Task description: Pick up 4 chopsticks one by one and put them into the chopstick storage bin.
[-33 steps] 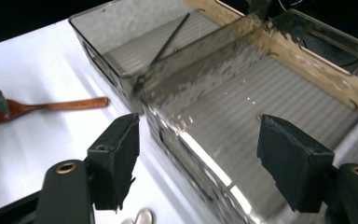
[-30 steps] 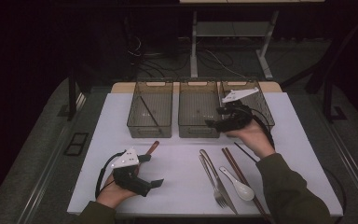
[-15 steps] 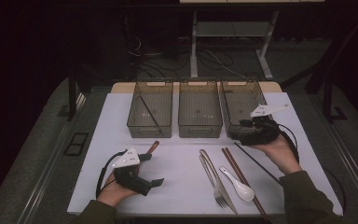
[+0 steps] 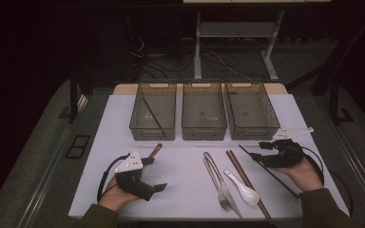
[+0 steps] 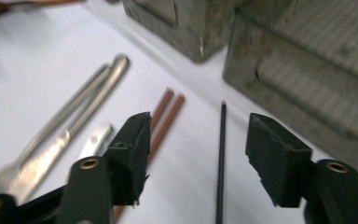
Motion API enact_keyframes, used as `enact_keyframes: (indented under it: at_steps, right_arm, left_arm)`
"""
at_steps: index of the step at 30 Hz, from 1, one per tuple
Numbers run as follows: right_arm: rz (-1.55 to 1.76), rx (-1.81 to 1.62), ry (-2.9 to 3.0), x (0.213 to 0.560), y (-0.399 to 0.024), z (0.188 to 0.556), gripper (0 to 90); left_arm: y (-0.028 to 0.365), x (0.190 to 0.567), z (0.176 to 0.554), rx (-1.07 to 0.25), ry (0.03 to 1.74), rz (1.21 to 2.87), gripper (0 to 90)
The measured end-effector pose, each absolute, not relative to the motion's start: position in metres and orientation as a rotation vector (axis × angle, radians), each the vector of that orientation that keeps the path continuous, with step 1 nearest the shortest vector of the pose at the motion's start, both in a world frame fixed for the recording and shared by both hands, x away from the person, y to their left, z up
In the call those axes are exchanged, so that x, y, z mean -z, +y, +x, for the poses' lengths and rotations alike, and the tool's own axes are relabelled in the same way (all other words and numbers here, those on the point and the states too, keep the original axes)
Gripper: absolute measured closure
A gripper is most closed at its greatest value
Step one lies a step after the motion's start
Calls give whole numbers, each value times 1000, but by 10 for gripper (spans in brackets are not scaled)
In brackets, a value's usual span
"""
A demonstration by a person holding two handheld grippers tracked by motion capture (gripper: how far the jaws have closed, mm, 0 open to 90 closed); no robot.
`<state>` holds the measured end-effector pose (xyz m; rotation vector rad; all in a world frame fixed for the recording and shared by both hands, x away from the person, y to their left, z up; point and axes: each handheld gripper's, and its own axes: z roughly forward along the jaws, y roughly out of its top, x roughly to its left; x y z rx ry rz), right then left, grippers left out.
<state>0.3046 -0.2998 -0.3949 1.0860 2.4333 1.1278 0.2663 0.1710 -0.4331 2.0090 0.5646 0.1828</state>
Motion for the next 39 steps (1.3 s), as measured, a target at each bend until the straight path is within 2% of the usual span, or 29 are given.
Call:
enact_keyframes:
  at_steps: [13,24,39]
  right_arm:
    - [1130,-930,2496,417,-331,279,620]
    - [1175,-943,2508,423,-350,263,764]
    - [1165,-847,2586,435,-347,264,803]
  left_arm:
    - [170,434,266,-181,561,2017,0]
    - [170,433,266,-184,559,2022,0]
    - [170,433,265,-182,558,2024,0]
